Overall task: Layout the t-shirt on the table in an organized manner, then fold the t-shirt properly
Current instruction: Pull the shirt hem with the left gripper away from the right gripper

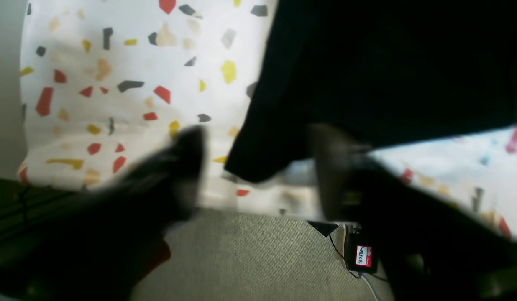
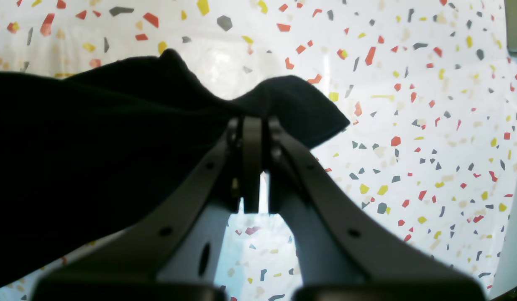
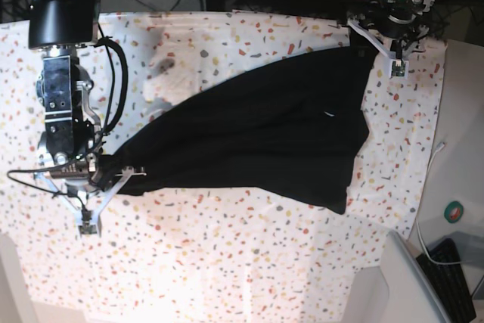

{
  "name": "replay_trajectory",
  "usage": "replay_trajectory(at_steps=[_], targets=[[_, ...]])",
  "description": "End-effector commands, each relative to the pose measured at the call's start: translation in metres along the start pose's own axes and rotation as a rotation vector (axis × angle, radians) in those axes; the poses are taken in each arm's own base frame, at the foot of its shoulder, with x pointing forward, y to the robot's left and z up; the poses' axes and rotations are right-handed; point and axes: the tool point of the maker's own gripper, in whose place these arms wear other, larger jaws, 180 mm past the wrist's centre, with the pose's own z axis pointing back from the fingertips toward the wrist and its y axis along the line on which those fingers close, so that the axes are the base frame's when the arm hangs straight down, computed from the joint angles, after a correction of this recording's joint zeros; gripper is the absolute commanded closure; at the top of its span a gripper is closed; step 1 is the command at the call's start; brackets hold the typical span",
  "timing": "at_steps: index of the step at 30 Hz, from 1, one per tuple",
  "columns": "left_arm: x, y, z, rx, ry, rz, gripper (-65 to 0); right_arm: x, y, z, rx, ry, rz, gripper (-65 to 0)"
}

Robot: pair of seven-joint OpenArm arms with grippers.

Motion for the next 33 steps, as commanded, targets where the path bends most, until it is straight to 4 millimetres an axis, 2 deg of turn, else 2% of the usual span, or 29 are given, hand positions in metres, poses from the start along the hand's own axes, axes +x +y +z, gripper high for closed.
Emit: replay_trajectory(at_steps=[1,2,5,8,10,14,18,22,25,31,32,33], targets=[[0.013,0.002,0.009,0.004,-0.052,-0.014,-50.8,0.013,-0.004,0.004,-0.010,-0.045,-0.008,0.0],[0.021,0.000,0.015,-0.001,-0.077,-0.020,-53.5,0.011,-0.003,0.004,-0.009,-0.047,-0.007,0.0],[0.056,-0.006,0.026,-0.010,-0.176,-0.009,-54.0,0.005,-0.002,0.002,-0.007,-0.063,-0.003,0.0],[0.112,0.002,0.022,0.023,-0.309,0.058,-54.0,-0.001,-0.001,0.001,-0.005,-0.055,-0.001,0.0],[0.141,0.008,0.007,0.036,-0.334,0.093,-54.0,-0.002,-0.001,0.001,-0.005,-0.054,-0.001,0.0],[0.174,0.016,-0.034,0.037,-0.276,0.153,-54.0,-0.003,-0.001,0.001,-0.005,-0.052,-0.001,0.0],[0.188,0.018,-0.063,0.030,-0.239,0.201,-53.8,-0.003,-0.001,0.001,-0.005,-0.051,-0.001,0.0],[0.201,0.014,-0.077,0.003,-0.231,0.207,-53.8,-0.009,0.000,0.001,-0.003,-0.040,0.001,0.0],[0.208,-0.007,-0.087,-0.065,-0.217,0.184,-53.8,-0.010,0.002,0.000,-0.001,-0.039,0.000,0.0],[0.207,-0.043,-0.108,-0.129,-0.212,0.124,-53.6,-0.010,0.003,0.000,0.002,-0.039,-0.002,0.0],[0.205,-0.046,-0.109,-0.133,-0.211,0.118,-52.0,-0.010,0.003,0.000,0.002,-0.039,-0.002,0.0],[0.203,-0.048,-0.111,-0.137,-0.209,0.115,-47.7,-0.010,0.002,0.000,0.001,-0.039,-0.001,0.0]])
